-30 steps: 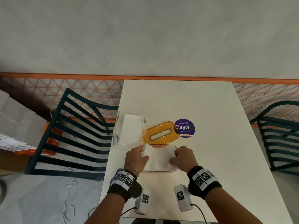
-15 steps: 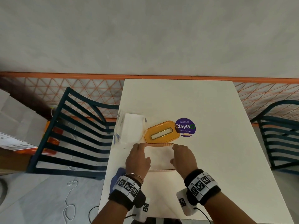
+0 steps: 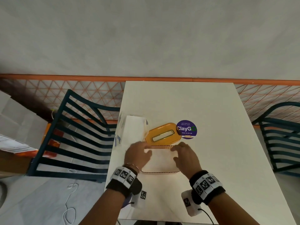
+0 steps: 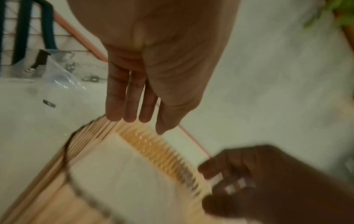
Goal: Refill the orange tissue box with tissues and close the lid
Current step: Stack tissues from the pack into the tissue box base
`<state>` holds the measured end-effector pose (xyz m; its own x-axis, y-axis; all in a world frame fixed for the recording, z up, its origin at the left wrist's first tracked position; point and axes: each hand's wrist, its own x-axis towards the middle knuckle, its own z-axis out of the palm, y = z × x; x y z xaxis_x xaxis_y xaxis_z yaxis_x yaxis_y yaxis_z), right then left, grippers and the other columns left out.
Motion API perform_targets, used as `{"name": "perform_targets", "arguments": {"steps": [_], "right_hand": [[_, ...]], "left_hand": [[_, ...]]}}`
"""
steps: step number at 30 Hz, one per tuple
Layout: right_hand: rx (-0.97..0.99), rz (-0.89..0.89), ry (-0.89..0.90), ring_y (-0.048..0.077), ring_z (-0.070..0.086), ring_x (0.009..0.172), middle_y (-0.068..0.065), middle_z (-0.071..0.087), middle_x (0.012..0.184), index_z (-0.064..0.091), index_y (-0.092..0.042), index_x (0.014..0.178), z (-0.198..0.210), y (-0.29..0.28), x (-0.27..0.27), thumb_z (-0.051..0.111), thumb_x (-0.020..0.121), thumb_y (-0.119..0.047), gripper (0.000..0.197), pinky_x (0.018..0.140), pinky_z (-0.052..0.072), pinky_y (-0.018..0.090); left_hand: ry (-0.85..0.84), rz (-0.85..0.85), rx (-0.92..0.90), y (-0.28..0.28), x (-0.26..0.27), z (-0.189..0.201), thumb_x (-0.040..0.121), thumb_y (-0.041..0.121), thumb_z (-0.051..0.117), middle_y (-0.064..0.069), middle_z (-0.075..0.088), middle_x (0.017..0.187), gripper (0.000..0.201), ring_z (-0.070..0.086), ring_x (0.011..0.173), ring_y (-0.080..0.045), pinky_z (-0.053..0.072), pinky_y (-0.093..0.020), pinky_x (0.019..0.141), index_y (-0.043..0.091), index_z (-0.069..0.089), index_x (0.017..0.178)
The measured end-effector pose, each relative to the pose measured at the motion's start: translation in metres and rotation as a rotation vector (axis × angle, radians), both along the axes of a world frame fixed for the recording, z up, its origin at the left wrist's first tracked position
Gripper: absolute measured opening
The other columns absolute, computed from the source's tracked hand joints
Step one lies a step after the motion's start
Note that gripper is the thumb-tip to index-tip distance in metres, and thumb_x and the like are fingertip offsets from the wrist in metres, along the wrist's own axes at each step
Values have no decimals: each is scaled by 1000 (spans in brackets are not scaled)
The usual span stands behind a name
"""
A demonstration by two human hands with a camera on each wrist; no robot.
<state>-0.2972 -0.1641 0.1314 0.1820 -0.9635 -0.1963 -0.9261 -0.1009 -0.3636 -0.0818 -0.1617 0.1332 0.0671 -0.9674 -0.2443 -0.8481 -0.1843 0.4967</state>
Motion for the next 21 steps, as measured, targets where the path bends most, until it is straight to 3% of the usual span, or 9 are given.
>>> {"name": "perform_targets", "arguments": {"steps": [3, 6, 8, 10, 13, 21], "right_hand": [[68, -227, -105, 21, 68, 101, 3, 68, 116, 66, -17, 124, -2, 2, -11, 73, 86, -13, 39, 87, 57, 30], [210, -342, -166, 19, 69, 93, 6, 74, 113, 66, -14, 123, -7, 2, -19, 68, 89, -13, 34, 82, 56, 27], [251, -362, -191, 16, 67, 83, 4, 75, 108, 69, -15, 120, -8, 0, -23, 69, 89, -14, 31, 79, 54, 24], [277, -379, -223, 17, 70, 79, 3, 75, 105, 71, -14, 116, -10, -2, -26, 72, 87, -16, 28, 81, 59, 29], [327, -401, -278, 16, 72, 72, 2, 74, 95, 72, -12, 113, -9, -4, -30, 75, 86, -14, 27, 77, 63, 31], [406, -461, -364, 15, 74, 68, 0, 74, 85, 71, -10, 113, -8, -7, -33, 77, 86, -8, 28, 64, 60, 23]], "left_hand": [[60, 244, -93, -23, 30, 7, 94, 27, 68, 6, 75, 111, 23, 69, 102, -12, 56, -30, 90, 23, 72, 116], [34, 366, 15, -49, 58, -8, 91, 29, 70, -5, 67, 132, 44, 62, 122, -24, 53, -40, 101, 17, 64, 132], [19, 380, 132, -59, 67, -21, 89, 35, 73, -10, 58, 144, 59, 53, 134, -29, 48, -44, 108, 15, 55, 142], [0, 360, 195, -66, 71, -34, 87, 39, 76, -11, 53, 149, 70, 48, 138, -31, 45, -44, 111, 14, 50, 146], [-18, 370, 205, -71, 70, -49, 81, 39, 82, -10, 53, 148, 78, 48, 138, -30, 44, -43, 110, 13, 48, 146], [-25, 516, 209, -78, 68, -60, 64, 32, 94, -11, 53, 142, 91, 49, 134, -35, 50, -51, 104, 14, 49, 141]]}}
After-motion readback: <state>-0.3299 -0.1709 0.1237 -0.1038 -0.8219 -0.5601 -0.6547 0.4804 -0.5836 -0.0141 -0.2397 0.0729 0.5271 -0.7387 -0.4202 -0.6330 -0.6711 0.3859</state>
